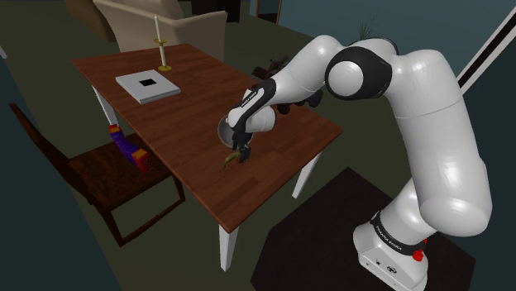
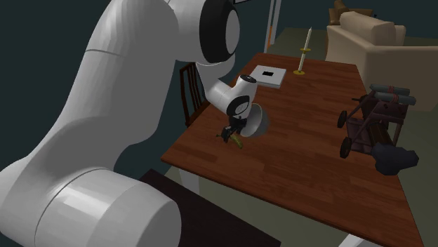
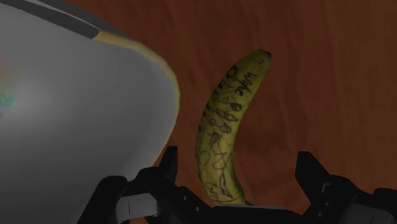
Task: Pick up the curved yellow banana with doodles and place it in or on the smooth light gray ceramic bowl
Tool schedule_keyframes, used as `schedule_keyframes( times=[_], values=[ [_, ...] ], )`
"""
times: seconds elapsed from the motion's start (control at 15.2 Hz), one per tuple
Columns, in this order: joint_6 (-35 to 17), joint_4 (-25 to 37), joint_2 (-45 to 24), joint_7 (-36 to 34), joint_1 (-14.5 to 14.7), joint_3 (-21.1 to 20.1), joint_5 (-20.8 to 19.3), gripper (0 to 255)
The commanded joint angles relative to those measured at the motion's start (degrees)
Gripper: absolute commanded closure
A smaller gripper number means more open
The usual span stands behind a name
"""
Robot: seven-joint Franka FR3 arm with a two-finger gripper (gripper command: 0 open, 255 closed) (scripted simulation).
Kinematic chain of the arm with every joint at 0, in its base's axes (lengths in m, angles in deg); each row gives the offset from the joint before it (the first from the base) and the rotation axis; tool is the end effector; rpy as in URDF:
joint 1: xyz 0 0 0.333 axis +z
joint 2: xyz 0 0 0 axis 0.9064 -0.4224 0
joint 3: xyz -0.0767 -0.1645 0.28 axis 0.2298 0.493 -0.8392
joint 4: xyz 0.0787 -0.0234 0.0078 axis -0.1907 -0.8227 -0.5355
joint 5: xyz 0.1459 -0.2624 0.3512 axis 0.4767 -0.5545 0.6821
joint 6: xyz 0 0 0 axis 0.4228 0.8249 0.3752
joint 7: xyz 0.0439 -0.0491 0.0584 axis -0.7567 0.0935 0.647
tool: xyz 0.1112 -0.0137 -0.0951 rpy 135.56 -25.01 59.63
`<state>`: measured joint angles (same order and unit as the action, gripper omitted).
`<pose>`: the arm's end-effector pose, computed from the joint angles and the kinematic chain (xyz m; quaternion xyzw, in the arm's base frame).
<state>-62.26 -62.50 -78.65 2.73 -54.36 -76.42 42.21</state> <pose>0.6732 0.0803 0.0041 -0.7954 -0.5996 -0.0597 0.0656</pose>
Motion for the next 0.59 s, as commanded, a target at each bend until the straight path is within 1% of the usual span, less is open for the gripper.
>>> schedule_keyframes(
  times=[0.0,0.07,0.53],
  values=[
    [-0.04,0.07,-0.08,-0.02,-0.03,0.05,-0.01,0],
    [-0.02,0.11,-0.10,-0.01,-0.04,0.05,-0.01,255],
    [-0.02,0.10,-0.10,0.00,-0.05,0.05,-0.01,255]
  ],
)
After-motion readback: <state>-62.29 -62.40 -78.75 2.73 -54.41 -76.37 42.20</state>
